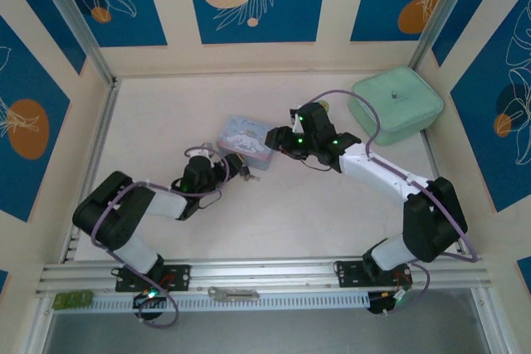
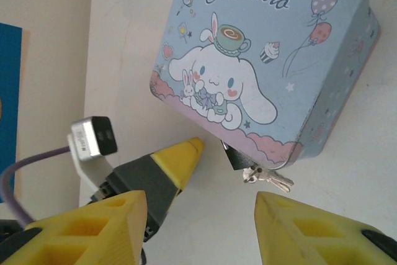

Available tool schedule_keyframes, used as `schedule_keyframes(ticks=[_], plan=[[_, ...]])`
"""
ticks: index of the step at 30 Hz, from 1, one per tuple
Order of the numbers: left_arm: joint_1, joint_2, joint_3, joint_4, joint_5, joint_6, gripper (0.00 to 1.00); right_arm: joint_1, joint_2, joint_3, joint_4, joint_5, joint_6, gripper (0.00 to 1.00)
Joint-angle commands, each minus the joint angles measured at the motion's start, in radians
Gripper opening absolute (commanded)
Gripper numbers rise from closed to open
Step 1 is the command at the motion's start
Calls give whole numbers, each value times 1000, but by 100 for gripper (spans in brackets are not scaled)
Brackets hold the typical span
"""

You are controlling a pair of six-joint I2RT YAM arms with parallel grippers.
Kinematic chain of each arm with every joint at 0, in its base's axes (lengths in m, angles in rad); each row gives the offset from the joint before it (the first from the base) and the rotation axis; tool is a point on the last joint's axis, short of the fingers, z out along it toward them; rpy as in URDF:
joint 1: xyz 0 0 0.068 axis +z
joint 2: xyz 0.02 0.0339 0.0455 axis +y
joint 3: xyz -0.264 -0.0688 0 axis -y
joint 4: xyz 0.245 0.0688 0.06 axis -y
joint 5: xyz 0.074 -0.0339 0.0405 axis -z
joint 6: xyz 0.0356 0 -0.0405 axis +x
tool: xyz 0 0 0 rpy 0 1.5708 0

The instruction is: Unlock a padlock with a key

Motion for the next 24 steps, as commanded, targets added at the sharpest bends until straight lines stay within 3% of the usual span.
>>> schedule_keyframes(ticks=[1, 6, 11, 18, 21, 24], plan=[[-5, -45, 57, -178, -25, 118, 62, 0, 18, 14, -24, 18, -29, 49], [-40, -35, 158, -356, -25, 185, 65, -10, 15, 9, -23, 18, -26, 49], [-86, 2, 250, -544, -96, 214, 66, -30, 7, -6, -13, 6, -10, 49], [-104, 57, 316, -662, -124, 227, 65, -41, -2, -30, 9, -2, 3, 49], [-108, 75, 324, -662, -128, 230, 60, -42, -2, -35, 18, -6, 5, 49], [-112, 99, 343, -657, -128, 251, 46, -42, -2, -41, 25, -7, 8, 49]])
